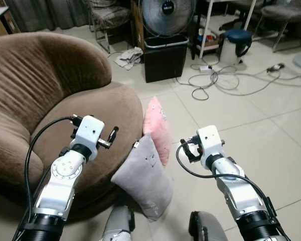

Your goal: Move the pillow to the sofa from floor

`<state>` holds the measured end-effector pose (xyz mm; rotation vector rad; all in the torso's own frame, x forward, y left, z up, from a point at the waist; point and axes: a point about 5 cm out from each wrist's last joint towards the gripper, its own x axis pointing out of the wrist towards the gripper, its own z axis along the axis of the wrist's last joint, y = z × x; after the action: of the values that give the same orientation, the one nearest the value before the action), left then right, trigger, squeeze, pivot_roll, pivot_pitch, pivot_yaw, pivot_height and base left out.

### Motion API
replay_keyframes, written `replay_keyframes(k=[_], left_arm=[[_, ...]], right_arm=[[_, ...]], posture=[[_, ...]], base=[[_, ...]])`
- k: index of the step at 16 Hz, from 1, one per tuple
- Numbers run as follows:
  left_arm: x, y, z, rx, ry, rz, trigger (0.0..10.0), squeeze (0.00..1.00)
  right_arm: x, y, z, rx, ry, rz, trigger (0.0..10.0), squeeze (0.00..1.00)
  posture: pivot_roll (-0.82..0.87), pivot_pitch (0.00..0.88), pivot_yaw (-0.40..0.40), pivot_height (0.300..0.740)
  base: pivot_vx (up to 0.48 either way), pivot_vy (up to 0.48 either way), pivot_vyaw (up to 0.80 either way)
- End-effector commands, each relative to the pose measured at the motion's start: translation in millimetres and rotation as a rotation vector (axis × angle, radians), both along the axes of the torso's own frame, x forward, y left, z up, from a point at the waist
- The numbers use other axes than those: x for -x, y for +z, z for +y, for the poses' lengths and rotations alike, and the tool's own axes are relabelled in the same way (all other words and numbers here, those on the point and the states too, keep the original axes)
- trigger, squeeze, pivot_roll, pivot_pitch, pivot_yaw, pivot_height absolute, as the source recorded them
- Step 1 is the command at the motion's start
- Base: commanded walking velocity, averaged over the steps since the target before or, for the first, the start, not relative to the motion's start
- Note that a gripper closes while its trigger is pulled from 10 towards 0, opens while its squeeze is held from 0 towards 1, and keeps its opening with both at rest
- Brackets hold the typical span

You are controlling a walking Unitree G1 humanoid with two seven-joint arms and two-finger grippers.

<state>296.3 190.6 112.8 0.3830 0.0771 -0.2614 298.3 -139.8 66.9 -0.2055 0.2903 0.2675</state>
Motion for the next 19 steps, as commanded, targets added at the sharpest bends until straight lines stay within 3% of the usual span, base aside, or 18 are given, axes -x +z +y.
replay_keyframes(k=[1, 6, 15, 19], left_arm=[[-2.3, -0.2, -1.4, -0.013, -0.025, 0.006, 10.0, 0.00], [-4.3, 1.1, -1.0, 0.030, -0.019, 0.007, 10.0, 0.00], [-3.0, -1.0, 6.8, 0.031, 0.027, 0.005, 10.0, 0.00], [-12.9, -2.2, -3.8, 0.053, 0.014, -0.004, 10.0, 0.00]], right_arm=[[0.0, 4.4, -0.6, -0.001, -0.015, -0.016, 10.0, 0.00], [3.2, 5.3, -2.0, 0.002, -0.014, -0.016, 10.0, 0.00], [3.2, 3.9, 2.7, 0.013, 0.016, -0.005, 10.0, 0.00], [3.2, 6.9, -10.9, 0.058, 0.001, -0.012, 10.0, 0.00]], posture=[[0.05, 0.000, 0.085, 0.616], [0.04, 0.000, 0.096, 0.616], [0.04, 0.000, 0.065, 0.616], [0.00, 0.000, 0.051, 0.616]], base=[[0.000, 0.000, 0.00], [0.000, 0.000, 0.00], [0.000, 0.000, 0.00], [0.000, 0.000, 0.00]])
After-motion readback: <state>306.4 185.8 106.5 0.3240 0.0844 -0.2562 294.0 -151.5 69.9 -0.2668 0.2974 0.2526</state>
